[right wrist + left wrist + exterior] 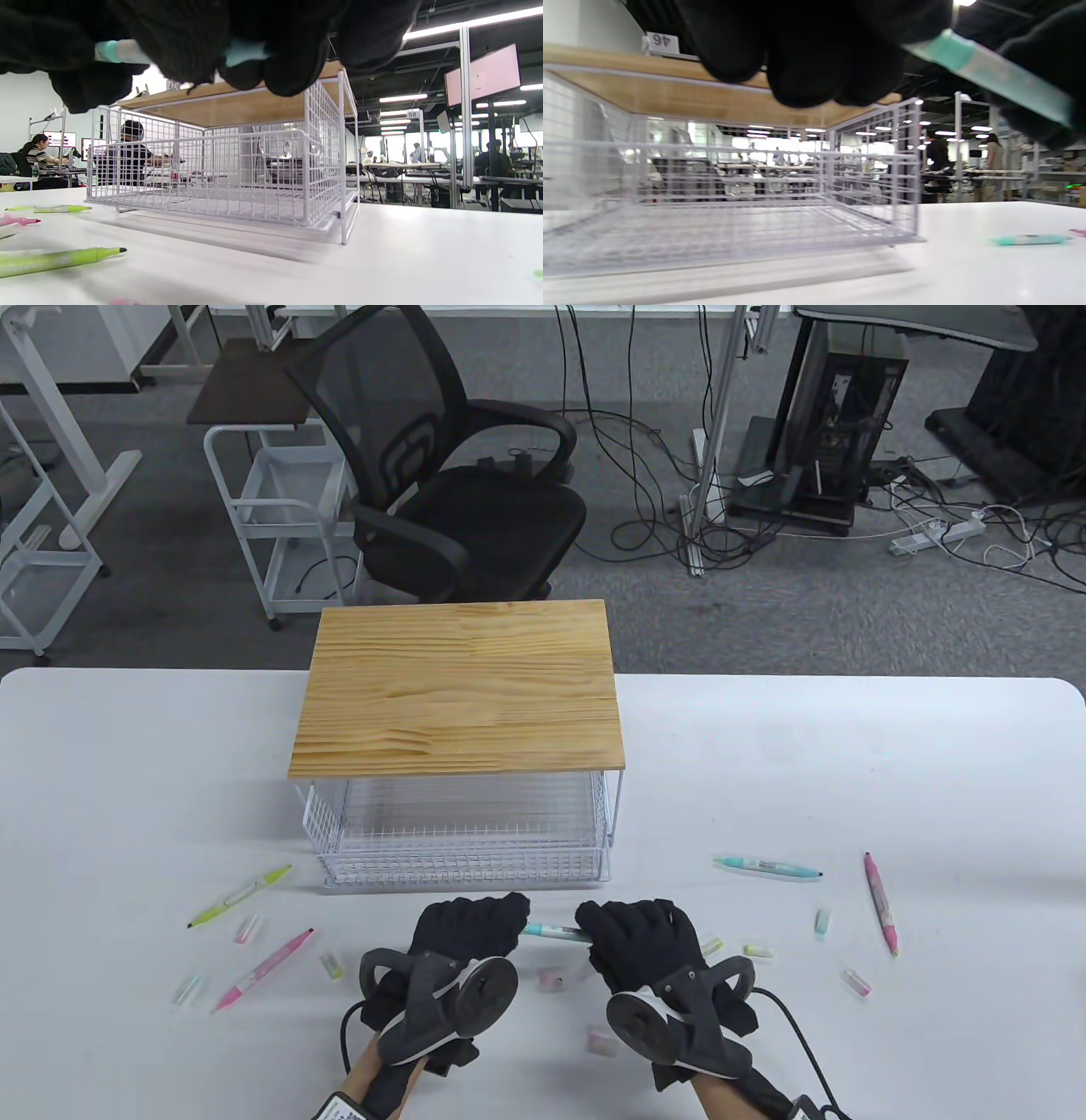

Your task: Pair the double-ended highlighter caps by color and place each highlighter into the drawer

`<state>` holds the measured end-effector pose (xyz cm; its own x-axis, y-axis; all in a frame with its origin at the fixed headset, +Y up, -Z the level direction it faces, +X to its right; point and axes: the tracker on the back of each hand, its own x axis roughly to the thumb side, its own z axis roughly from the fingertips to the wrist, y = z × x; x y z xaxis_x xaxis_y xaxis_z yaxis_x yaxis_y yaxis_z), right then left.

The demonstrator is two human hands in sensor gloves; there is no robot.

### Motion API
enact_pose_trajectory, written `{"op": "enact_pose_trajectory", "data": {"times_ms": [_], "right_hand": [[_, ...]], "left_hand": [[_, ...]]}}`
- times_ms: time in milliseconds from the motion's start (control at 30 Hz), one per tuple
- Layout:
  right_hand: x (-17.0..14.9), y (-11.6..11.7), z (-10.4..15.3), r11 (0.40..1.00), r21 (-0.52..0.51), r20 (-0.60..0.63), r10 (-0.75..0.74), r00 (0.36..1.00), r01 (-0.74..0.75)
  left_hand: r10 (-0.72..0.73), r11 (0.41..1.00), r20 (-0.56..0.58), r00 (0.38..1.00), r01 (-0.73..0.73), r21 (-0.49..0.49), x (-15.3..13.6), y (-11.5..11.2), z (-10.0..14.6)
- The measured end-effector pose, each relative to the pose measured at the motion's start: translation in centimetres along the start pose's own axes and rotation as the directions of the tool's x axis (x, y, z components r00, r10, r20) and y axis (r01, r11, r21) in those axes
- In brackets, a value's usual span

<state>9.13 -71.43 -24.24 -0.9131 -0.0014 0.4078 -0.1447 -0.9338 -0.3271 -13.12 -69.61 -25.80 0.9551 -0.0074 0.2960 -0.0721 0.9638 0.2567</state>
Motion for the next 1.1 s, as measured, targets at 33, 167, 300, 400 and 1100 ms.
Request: {"op": "enact_pose_trajectory", "data": {"times_ms": [33,167,300,400,1100], "right_hand": [[-0.3,0.0,0.0,1.000,0.017,-0.008,0.003,1.000,-0.003],[-1.3,0.6,-0.4,0.994,0.109,-0.040,0.037,0.999,-0.032],[-1.4,2.1,-1.6,0.971,0.239,-0.068,0.029,0.997,-0.012],[-0.8,3.7,-2.5,0.930,0.369,-0.052,0.030,0.998,-0.008],[1.1,8.6,-4.0,0.810,0.559,0.051,0.181,0.982,-0.179]], "left_hand": [[-0.005,1.000,-0.020,1.000,0.005,0.004,-0.6,0.2,-0.1],[0.038,0.999,-0.117,0.992,-0.035,0.027,-3.9,1.3,-0.6],[0.019,0.999,-0.165,0.986,-0.011,0.049,-6.1,2.3,-0.7],[0.048,0.997,-0.184,0.982,-0.037,0.064,-6.8,2.7,-0.5],[0.142,0.985,-0.191,0.971,-0.120,0.122,-7.1,3.3,0.0]]}}
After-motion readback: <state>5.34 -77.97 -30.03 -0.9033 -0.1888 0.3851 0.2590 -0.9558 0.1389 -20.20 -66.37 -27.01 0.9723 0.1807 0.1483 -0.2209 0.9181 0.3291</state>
